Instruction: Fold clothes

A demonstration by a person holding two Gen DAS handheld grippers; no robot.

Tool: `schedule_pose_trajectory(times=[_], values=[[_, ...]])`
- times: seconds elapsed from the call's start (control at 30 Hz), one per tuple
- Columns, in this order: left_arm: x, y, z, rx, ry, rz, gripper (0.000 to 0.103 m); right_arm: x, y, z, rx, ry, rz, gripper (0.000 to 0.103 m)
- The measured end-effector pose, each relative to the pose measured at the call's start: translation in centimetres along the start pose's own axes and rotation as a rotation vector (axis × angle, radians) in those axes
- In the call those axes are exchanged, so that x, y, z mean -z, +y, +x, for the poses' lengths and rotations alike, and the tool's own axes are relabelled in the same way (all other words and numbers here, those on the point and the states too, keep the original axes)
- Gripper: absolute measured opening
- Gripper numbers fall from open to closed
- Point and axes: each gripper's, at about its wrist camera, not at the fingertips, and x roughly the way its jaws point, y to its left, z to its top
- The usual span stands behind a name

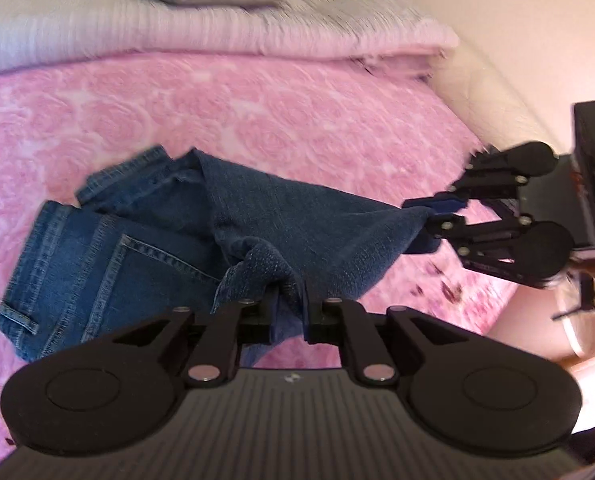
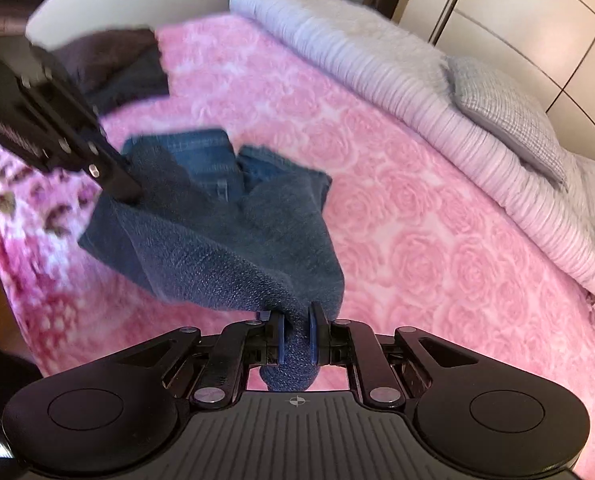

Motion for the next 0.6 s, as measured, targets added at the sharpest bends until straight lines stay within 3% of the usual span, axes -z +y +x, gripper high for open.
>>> schedule_pose_trajectory(times=[0.17, 0.23, 0.27, 0.33, 0.4, 0.5, 0.6], values=[[1.3, 2.1, -0.6, 0.038, 0.053, 0.024, 0.028, 2.6, 0.5, 0.7, 0.052, 0.150, 0.028, 0.015], [1.3, 3.4, 0.1, 0.019, 0.066, 0.012, 0.034, 3.8, 0.6, 0.8, 0.075, 0.205, 0.053, 0.023], [1.0, 4.0, 0.8, 0.006, 0.072, -0.002, 0.037, 3.7, 0.0, 0.8, 0.076, 0.200, 0.077, 0.028], [0.0, 5.3, 2.4, -0.014, 0.078, -0.039, 0.039, 3.6, -1.2, 0.8, 0.079, 0.188, 0.125, 0.048], [-1.6, 6.2, 4.4, -0.026, 0.067, -0.095, 0.052, 3.5, -2.4, 0.9, 0.082, 0.176, 0.173, 0.056], [-3.5, 7.4, 6.2, -0.062, 0.011, -0.172, 0.055, 2.2, -5.4, 2.5, 0.044, 0.132, 0.252, 0.060], [-3.7, 9.3, 6.7, -0.185, -0.028, -0.213, 0.055, -1.5, -8.1, 5.9, -0.024, 0.054, 0.254, 0.063]])
